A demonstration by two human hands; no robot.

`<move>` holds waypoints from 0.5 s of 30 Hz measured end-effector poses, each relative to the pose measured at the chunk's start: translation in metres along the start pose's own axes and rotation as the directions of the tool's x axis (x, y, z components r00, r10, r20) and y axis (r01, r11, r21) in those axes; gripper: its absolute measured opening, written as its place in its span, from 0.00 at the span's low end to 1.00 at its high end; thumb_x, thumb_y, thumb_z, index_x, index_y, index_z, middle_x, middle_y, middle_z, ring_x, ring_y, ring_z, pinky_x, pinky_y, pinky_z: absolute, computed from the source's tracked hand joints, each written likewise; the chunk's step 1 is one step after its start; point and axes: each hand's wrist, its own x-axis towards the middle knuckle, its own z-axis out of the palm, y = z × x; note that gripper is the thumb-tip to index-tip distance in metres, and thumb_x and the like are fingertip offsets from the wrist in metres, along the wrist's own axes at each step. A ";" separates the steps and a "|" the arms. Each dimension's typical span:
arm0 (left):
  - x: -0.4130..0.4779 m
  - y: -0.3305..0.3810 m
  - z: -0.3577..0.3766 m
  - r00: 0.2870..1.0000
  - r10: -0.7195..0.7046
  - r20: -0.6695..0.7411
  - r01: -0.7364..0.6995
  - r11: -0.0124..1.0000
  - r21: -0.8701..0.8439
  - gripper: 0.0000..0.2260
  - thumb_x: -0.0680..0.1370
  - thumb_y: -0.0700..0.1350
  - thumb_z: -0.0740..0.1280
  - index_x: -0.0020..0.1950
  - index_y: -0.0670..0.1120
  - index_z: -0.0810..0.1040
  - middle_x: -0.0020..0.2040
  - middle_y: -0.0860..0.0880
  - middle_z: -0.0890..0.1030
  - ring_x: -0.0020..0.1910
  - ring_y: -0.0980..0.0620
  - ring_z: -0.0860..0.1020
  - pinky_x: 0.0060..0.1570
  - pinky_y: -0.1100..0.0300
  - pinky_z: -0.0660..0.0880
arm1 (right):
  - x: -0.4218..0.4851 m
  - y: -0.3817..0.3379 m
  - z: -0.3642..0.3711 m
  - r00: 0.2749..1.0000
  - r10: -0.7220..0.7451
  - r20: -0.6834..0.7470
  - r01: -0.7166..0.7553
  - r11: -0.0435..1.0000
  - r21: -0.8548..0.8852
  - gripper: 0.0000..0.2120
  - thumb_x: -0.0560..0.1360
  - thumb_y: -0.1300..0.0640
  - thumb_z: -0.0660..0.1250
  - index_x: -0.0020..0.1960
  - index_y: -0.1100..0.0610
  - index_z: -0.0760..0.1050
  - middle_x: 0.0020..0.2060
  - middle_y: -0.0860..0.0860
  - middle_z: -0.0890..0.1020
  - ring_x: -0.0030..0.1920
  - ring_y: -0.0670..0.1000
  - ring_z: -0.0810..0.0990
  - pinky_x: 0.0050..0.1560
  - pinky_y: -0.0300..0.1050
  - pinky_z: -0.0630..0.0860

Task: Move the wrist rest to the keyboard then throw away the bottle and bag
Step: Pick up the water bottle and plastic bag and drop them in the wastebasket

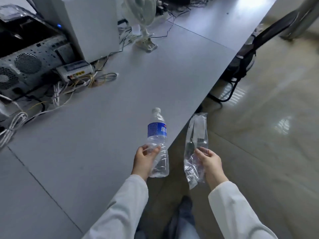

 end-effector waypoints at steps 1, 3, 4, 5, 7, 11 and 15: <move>0.004 0.000 0.022 1.000 -0.008 0.009 0.008 1.000 0.021 0.21 0.71 0.53 0.68 0.61 0.50 0.68 0.59 0.48 0.75 0.55 0.46 0.76 0.52 0.55 0.73 | 0.013 -0.002 -0.017 1.000 0.003 -0.019 -0.002 1.000 0.020 0.12 0.71 0.59 0.70 0.54 0.60 0.77 0.51 0.59 0.82 0.53 0.59 0.81 0.60 0.56 0.75; 0.011 -0.001 0.062 0.999 -0.023 0.032 0.021 0.999 0.042 0.20 0.72 0.52 0.68 0.61 0.49 0.68 0.57 0.48 0.76 0.52 0.48 0.78 0.50 0.56 0.74 | 0.038 -0.004 -0.047 0.998 0.013 -0.064 -0.009 0.998 0.063 0.12 0.70 0.60 0.71 0.53 0.61 0.78 0.47 0.58 0.82 0.48 0.57 0.81 0.56 0.52 0.77; 0.016 -0.003 0.087 0.999 -0.027 0.039 0.025 0.999 0.042 0.19 0.71 0.51 0.69 0.60 0.49 0.69 0.56 0.48 0.77 0.50 0.50 0.78 0.48 0.58 0.74 | 0.052 -0.006 -0.066 0.997 0.016 -0.078 -0.009 0.996 0.088 0.11 0.70 0.61 0.71 0.52 0.61 0.78 0.44 0.57 0.82 0.44 0.55 0.80 0.51 0.49 0.78; 0.021 -0.005 0.107 0.999 -0.025 0.044 0.023 0.999 0.034 0.18 0.71 0.50 0.70 0.58 0.49 0.69 0.54 0.48 0.77 0.48 0.52 0.78 0.45 0.59 0.74 | 0.065 -0.008 -0.082 0.997 0.019 -0.080 -0.011 0.994 0.105 0.10 0.70 0.61 0.71 0.51 0.61 0.78 0.41 0.55 0.82 0.40 0.53 0.80 0.46 0.45 0.78; 0.032 -0.010 0.151 0.997 -0.022 0.069 0.019 0.999 0.044 0.17 0.70 0.49 0.71 0.55 0.50 0.70 0.51 0.49 0.79 0.46 0.55 0.78 0.41 0.62 0.74 | 0.090 -0.010 -0.117 0.994 0.043 -0.099 -0.030 0.991 0.130 0.08 0.70 0.62 0.70 0.49 0.61 0.77 0.37 0.52 0.80 0.36 0.50 0.78 0.39 0.42 0.75; 0.047 -0.022 0.211 0.994 -0.064 0.089 0.053 0.991 0.123 0.17 0.69 0.50 0.72 0.55 0.50 0.72 0.47 0.56 0.78 0.41 0.62 0.78 0.35 0.66 0.74 | 0.125 -0.008 -0.176 0.986 0.079 -0.145 -0.059 0.988 0.140 0.04 0.70 0.61 0.70 0.43 0.56 0.76 0.36 0.51 0.80 0.34 0.49 0.77 0.34 0.38 0.74; 0.057 -0.028 0.233 0.994 -0.092 0.065 0.077 0.977 0.198 0.18 0.69 0.50 0.72 0.55 0.50 0.71 0.46 0.56 0.77 0.44 0.61 0.77 0.37 0.65 0.72 | 0.146 -0.003 -0.201 0.982 0.111 -0.153 -0.088 0.985 0.151 0.04 0.70 0.61 0.70 0.43 0.56 0.76 0.35 0.51 0.80 0.33 0.48 0.77 0.28 0.33 0.74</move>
